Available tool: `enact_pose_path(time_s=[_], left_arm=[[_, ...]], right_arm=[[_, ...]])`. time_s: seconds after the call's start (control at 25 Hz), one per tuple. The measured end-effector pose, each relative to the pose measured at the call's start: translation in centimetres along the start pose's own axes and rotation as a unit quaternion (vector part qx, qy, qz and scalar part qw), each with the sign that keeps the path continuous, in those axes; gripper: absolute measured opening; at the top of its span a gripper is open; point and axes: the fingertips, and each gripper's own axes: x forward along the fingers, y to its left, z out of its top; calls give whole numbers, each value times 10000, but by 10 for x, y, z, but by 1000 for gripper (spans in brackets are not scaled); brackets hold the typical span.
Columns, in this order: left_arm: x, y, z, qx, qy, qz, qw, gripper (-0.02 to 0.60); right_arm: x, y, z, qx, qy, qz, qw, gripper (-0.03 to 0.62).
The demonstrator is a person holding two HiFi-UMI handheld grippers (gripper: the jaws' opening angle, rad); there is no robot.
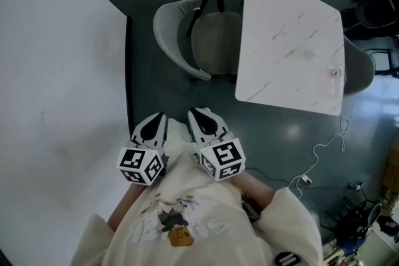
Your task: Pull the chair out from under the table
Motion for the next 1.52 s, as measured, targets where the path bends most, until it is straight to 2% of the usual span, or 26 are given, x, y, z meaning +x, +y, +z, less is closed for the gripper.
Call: enact_pose_path(time_s=[0.12,0.28,0.56,0.68,0.84,0.88,0.92,0.96,1.2,1.28,1.36,1.44,1.52], left_arm=[[26,12,8,-36,195,-67,9998,9],[57,37,18,-136,365,-104,9992,9],[125,100,13,-328,634,-333,9969,9],[155,127,9,-382,641,-388,9965,11],[186,156,2,-443,650,-444,9959,12],[192,162,-1,-451,658,-424,9959,44],[198,168,-4,-457,665,-409,9959,120],[203,175,-7,-489,670,-407,9957,142],[226,208,-11,-939,654,-444,9924,192],[237,213,-12,-1102,678,-530,9902,242],[250,217,-13,-1284,731,-641,9869,325],[263,223,-13,-1450,752,-704,9840,347],[274,229,-10,-1572,736,-716,9822,360]], right_arm=[[16,-20,3,82,131,-149,9998,11],[43,-32,6,-237,328,-222,9989,11],[114,-59,-8,-334,461,-599,9966,12],[142,-56,-17,-499,642,-518,9953,78],[173,-57,-29,-733,918,-557,9915,91],[180,-59,-33,-685,945,-597,9914,97],[190,-62,-35,-585,902,-637,9922,104],[199,-64,-36,-512,864,-656,9928,114],[239,-80,-49,-595,899,-691,9918,146],[250,-87,-57,-718,975,-638,9906,163],[261,-95,-70,-935,1263,-495,9863,179],[272,-101,-83,-1198,1606,-337,9792,206],[285,-106,-87,-1317,1664,-289,9768,221]])
